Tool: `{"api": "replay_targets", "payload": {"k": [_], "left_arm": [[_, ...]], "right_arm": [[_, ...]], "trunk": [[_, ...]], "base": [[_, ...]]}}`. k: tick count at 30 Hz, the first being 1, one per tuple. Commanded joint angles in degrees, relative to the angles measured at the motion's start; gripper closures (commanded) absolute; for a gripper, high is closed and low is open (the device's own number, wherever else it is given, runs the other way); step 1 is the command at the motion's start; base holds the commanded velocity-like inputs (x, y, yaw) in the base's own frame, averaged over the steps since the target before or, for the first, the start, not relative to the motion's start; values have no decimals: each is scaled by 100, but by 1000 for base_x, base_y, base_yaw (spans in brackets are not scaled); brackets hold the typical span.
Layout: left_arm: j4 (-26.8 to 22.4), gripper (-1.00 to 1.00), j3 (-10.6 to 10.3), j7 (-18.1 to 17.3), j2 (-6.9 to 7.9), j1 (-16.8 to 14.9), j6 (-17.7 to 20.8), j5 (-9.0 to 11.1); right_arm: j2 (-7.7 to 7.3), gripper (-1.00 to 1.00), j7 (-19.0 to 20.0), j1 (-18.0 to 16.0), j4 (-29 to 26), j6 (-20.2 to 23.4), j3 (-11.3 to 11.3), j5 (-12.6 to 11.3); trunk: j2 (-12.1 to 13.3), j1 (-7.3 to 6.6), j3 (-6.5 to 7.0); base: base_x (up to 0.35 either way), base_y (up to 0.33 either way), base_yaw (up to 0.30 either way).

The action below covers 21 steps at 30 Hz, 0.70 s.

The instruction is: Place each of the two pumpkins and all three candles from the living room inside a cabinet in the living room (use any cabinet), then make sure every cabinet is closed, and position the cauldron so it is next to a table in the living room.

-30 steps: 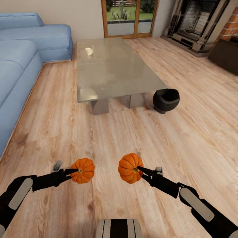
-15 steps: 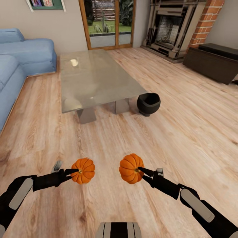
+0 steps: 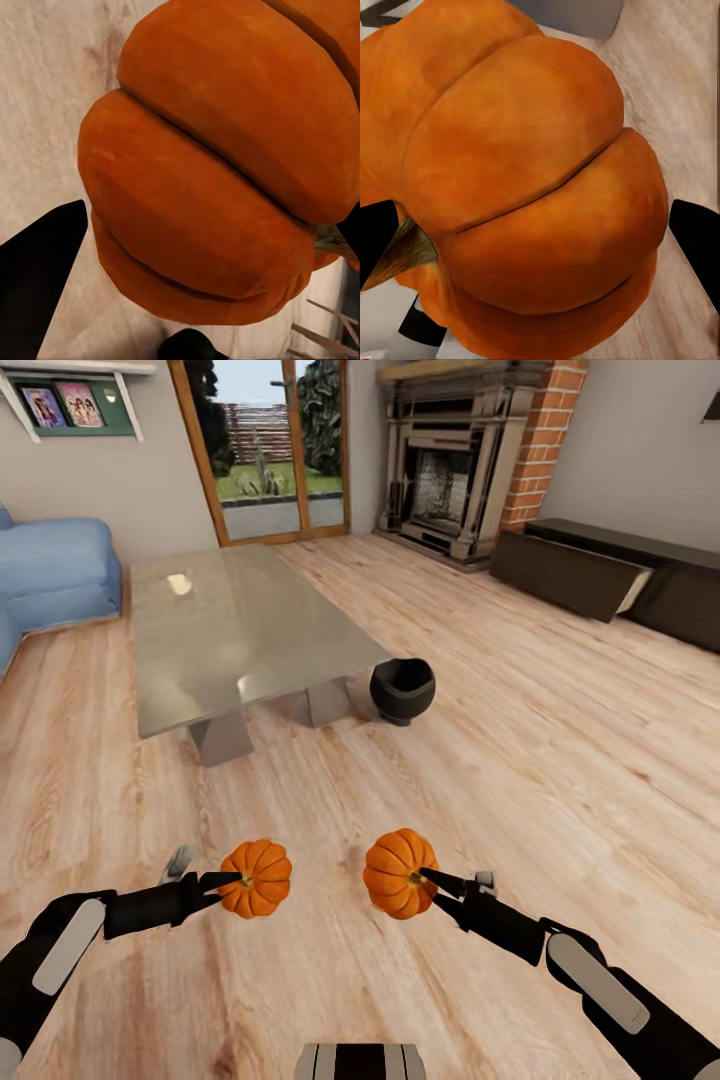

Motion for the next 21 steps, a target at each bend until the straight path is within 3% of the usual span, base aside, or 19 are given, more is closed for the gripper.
{"api": "replay_targets", "payload": {"k": [1, 7, 10, 12, 17, 21], "left_arm": [[-5, 100, 7, -18, -1, -1, 43, 41], [-9, 100, -28, -11, -17, -1, 43, 18], [10, 100, -136, 9, -30, -1, 36, -1], [32, 100, -184, 34, -36, -1, 20, -23], [47, 100, -215, 48, -40, -1, 1, -61], [29, 100, -230, 44, -56, -1, -1, -59]], "right_arm": [[-4, 100, 2, -8, 13, 35, 15, -69], [-24, 100, 69, 109, 289, -17, 16, -5], [-31, 100, 90, 208, 332, -293, 18, 123], [-36, 100, 130, 234, 339, -508, 30, 271], [-19, 100, 374, 272, 349, -733, 50, 1046], [-30, 100, 399, 316, 357, -796, 51, 1154]], "trunk": [[0, -4, 22], [8, -19, 172], [12, -27, 248], [14, -32, 299], [21, -45, 431], [27, -55, 539]], "base": [[0, 0, -279], [0, 0, -279], [0, 0, -279], [0, 0, -278], [0, 0, -274], [0, 0, -264]]}}
